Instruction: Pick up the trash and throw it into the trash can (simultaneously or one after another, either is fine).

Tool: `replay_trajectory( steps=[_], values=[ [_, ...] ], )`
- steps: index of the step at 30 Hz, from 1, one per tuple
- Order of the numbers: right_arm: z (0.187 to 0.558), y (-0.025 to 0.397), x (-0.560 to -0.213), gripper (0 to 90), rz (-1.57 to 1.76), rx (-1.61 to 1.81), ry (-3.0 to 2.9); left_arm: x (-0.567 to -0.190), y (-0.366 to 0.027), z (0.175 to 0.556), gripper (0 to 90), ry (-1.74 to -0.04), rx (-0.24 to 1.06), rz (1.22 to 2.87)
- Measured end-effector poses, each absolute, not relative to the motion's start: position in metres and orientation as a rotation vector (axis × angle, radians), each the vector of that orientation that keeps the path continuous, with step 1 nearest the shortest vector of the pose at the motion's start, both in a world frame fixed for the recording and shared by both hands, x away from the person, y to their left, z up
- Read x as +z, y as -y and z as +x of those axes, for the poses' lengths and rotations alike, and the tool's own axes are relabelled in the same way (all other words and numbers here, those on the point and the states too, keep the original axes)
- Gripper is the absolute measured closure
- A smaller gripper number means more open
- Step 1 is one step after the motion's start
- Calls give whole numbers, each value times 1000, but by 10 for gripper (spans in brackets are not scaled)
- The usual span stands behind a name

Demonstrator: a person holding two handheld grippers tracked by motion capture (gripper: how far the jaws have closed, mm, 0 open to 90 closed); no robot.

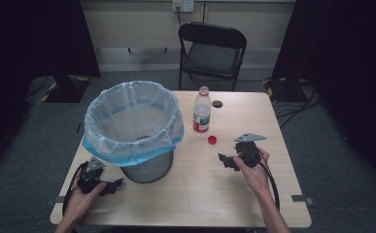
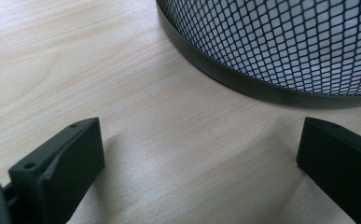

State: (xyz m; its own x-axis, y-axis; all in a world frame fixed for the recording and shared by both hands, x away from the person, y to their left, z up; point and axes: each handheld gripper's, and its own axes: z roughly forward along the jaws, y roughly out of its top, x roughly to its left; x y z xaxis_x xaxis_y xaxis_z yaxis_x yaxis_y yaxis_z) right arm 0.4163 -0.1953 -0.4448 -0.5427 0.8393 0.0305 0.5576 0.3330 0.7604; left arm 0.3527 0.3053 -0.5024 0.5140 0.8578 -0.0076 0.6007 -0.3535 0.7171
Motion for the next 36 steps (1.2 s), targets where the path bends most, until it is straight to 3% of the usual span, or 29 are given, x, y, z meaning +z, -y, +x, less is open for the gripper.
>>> replay_trajectory(
  steps=[36],
  values=[
    [506, 152, -425, 136, 1145, 1052, -2281, -502, -305, 353, 2, -1186, 493, 2086]
  ],
)
